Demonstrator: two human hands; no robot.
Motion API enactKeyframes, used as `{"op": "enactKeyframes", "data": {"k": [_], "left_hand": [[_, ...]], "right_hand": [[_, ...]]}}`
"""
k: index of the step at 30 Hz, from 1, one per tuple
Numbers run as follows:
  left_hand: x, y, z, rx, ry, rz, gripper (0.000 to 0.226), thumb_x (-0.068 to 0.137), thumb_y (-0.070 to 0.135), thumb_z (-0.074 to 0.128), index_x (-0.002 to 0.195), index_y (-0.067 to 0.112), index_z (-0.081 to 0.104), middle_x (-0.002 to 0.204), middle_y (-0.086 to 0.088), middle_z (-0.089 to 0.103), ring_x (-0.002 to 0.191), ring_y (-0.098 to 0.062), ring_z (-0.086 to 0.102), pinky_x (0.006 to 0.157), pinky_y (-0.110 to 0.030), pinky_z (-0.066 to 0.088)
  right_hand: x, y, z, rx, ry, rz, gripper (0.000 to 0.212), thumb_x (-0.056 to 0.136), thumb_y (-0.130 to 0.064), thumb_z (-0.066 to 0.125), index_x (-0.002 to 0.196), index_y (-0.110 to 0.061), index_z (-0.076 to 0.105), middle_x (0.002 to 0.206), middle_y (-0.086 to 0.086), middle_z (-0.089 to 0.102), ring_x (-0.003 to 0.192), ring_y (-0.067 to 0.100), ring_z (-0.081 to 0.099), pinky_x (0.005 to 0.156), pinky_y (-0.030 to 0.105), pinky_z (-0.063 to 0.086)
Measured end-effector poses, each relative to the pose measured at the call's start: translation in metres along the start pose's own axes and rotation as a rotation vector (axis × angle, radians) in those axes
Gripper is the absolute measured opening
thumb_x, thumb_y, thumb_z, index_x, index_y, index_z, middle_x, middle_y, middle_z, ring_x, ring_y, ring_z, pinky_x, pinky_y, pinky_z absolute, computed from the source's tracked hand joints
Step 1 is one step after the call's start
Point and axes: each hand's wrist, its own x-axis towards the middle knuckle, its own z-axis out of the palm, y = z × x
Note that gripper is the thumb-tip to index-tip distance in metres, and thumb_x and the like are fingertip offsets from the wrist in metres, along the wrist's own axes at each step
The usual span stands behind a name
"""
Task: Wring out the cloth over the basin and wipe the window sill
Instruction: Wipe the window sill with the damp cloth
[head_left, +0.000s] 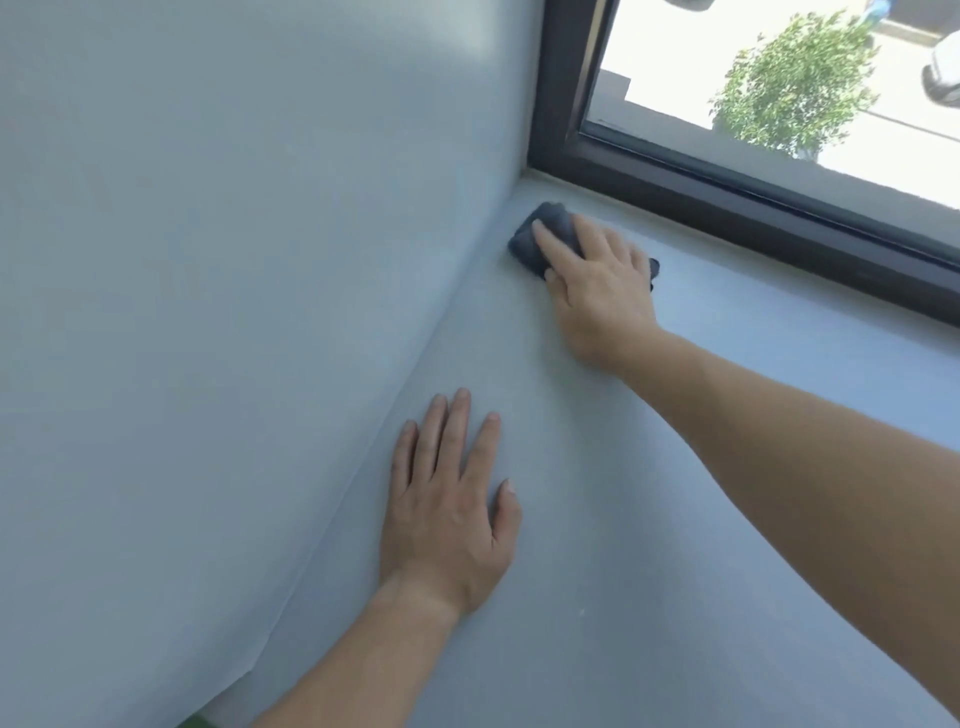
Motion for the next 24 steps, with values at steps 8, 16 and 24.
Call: {"op": "enactKeyframes", "data": {"k": [8, 16, 24], "left_hand": [[0.003, -0.001, 0.000, -0.004, 0.031, -0.004, 0.065, 0.090, 0.042, 0.040, 0.150, 0.018, 0.040, 0.163, -0.009, 0.023, 0.152, -0.025, 0.016, 0.120, -0.051, 0.019], [0.003, 0.000, -0.001, 0.007, 0.038, -0.007, 0.065, 0.090, 0.042, 0.039, 0.150, 0.018, 0.039, 0.163, -0.009, 0.022, 0.152, -0.025, 0.016, 0.120, -0.051, 0.019], [0.003, 0.001, -0.001, 0.010, 0.059, -0.014, 0.064, 0.090, 0.043, 0.038, 0.148, 0.017, 0.043, 0.162, -0.008, 0.025, 0.152, -0.024, 0.017, 0.120, -0.050, 0.019]], "right_hand": [[0.020, 0.019, -0.008, -0.026, -0.005, 0.110, 0.050, 0.102, -0.031, 0.036, 0.151, -0.035, 0.030, 0.154, 0.005, 0.031, 0.137, 0.033, 0.030, 0.111, 0.046, 0.020], [0.009, 0.049, -0.019, -0.023, -0.054, -0.022, 0.050, 0.103, -0.032, 0.035, 0.152, -0.037, 0.028, 0.156, 0.003, 0.028, 0.138, 0.032, 0.028, 0.112, 0.046, 0.020], [-0.019, 0.060, -0.025, -0.030, -0.138, -0.213, 0.052, 0.101, -0.027, 0.033, 0.151, -0.037, 0.029, 0.156, -0.002, 0.028, 0.137, 0.029, 0.028, 0.109, 0.044, 0.021]]}}
